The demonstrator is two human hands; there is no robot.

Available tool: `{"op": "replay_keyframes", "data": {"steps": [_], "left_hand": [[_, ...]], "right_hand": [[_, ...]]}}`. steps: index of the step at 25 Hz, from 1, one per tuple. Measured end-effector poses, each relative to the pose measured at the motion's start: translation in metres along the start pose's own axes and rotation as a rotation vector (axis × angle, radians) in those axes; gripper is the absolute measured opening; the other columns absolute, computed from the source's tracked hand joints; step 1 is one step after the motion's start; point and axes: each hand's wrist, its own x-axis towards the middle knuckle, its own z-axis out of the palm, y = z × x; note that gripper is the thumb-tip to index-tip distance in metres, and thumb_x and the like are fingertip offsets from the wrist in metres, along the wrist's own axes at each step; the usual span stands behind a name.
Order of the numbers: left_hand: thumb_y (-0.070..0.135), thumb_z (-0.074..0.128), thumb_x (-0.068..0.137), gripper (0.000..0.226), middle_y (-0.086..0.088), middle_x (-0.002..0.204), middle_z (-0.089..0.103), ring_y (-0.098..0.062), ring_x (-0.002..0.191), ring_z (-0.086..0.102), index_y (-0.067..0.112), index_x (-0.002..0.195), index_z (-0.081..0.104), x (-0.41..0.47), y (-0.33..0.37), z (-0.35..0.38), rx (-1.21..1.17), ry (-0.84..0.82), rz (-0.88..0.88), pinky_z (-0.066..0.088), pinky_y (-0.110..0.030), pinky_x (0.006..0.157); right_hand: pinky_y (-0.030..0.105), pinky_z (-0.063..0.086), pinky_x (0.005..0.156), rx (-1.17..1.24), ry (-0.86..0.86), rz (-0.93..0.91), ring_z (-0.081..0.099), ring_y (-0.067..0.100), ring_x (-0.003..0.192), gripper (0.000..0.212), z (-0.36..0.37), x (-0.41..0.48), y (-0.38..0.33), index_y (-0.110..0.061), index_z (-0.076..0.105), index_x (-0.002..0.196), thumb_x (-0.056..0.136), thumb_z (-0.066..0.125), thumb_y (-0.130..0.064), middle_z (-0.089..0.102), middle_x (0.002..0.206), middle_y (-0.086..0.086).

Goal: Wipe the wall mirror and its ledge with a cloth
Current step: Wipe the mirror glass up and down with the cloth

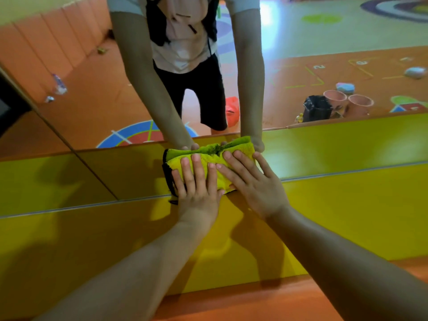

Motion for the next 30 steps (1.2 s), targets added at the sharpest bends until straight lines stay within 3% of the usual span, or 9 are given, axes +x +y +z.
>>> {"op": "replay_keyframes", "data": {"steps": [4, 8, 15, 25, 30], "left_hand": [[0.053, 0.026, 0.101, 0.083, -0.021, 0.166, -0.026, -0.042, 0.153, -0.023, 0.009, 0.159, -0.011, 0.025, 0.009, -0.02, 0.003, 0.006, -0.043, -0.017, -0.058, 0.122], [0.051, 0.023, 0.104, 0.072, -0.015, 0.169, -0.017, -0.036, 0.157, -0.015, 0.014, 0.161, -0.001, 0.087, 0.006, -0.072, -0.003, 0.071, 0.032, -0.014, -0.055, 0.124], [0.045, 0.035, 0.106, 0.068, -0.017, 0.171, 0.009, -0.037, 0.158, 0.009, 0.011, 0.163, 0.019, 0.24, -0.016, -0.216, 0.009, 0.266, 0.158, 0.014, -0.059, 0.124], [0.044, 0.019, 0.108, 0.064, -0.015, 0.172, 0.002, -0.034, 0.159, 0.0, 0.012, 0.164, 0.013, 0.5, -0.05, -0.446, 0.2, 0.516, 0.208, 0.007, -0.055, 0.127], [0.043, 0.021, 0.107, 0.064, -0.014, 0.172, 0.003, -0.033, 0.159, -0.002, 0.015, 0.164, 0.017, 0.598, -0.05, -0.529, 0.226, 0.589, 0.153, 0.009, -0.056, 0.127]], "right_hand": [[0.047, 0.029, 0.123, -0.099, -0.032, -0.082, 0.023, 0.018, 0.155, 0.057, -0.027, 0.016, 0.03, -0.025, 0.025, 0.162, 0.11, 0.043, -0.039, 0.022, 0.169, 0.0], [0.052, 0.029, 0.122, -0.137, 0.037, 0.01, 0.024, 0.021, 0.155, 0.058, -0.075, 0.06, 0.062, -0.023, 0.029, 0.161, 0.109, 0.037, -0.049, 0.025, 0.168, 0.003], [0.055, 0.02, 0.124, -0.202, 0.174, 0.09, 0.02, 0.025, 0.156, 0.057, -0.184, 0.197, 0.14, -0.021, 0.031, 0.16, 0.109, 0.033, -0.046, 0.021, 0.169, 0.006], [0.05, 0.013, 0.127, -0.347, 0.386, 0.146, 0.017, 0.024, 0.157, 0.059, -0.367, 0.437, 0.274, -0.019, 0.022, 0.162, 0.111, 0.018, -0.048, 0.015, 0.171, 0.005], [0.051, 0.021, 0.124, -0.369, 0.48, 0.137, 0.019, 0.023, 0.156, 0.059, -0.441, 0.53, 0.336, -0.021, 0.026, 0.161, 0.11, 0.022, -0.05, 0.019, 0.17, 0.005]]}}
